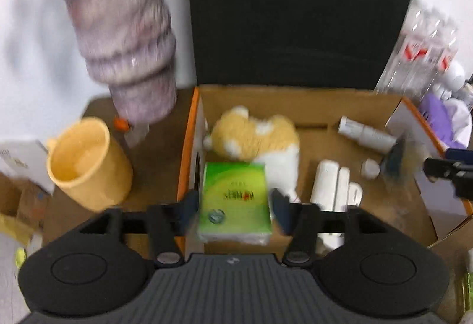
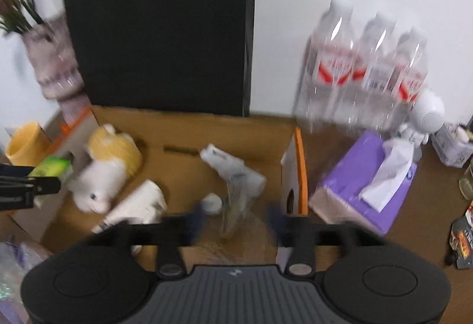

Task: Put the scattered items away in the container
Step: 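Carry the tissue pack and wipes packet into the box and open both grippers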

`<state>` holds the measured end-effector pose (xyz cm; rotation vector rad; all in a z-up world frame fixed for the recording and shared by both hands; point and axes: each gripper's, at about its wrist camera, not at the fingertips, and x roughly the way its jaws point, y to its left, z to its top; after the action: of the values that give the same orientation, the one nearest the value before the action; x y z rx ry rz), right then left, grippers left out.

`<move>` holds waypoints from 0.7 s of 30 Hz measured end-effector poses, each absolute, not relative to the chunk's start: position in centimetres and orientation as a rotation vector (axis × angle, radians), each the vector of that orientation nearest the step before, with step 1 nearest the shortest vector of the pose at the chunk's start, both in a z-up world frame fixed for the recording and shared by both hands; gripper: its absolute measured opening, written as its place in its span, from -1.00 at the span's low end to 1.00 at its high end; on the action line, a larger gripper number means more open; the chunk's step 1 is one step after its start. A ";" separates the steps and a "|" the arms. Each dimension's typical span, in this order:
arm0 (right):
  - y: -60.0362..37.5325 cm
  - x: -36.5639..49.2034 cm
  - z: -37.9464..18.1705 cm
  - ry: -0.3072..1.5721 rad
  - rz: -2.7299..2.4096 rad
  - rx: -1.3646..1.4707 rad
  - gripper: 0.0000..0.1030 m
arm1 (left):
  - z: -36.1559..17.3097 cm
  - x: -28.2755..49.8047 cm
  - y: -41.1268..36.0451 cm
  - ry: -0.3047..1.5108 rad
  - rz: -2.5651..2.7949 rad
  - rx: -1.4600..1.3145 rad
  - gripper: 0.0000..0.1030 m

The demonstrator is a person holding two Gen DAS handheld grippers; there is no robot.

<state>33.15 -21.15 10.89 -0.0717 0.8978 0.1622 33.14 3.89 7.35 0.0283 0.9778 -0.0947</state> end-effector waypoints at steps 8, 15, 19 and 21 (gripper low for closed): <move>-21.1 35.4 8.8 1.135 0.175 0.008 0.72 | 7.7 34.0 3.1 1.049 -0.104 0.030 0.77; -20.9 35.3 7.2 1.300 0.277 0.042 0.85 | 6.0 33.6 2.3 1.051 -0.157 0.100 0.68; -21.1 36.9 6.2 1.279 0.181 -0.004 0.59 | 4.7 33.4 2.3 0.978 -0.142 0.113 0.58; -20.8 37.5 6.2 1.247 0.158 -0.024 0.55 | 4.2 33.5 1.5 0.972 -0.138 0.184 0.58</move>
<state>37.51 -20.82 6.19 -0.0242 1.2472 0.1577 33.52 1.49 4.23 0.1845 0.9718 -0.1384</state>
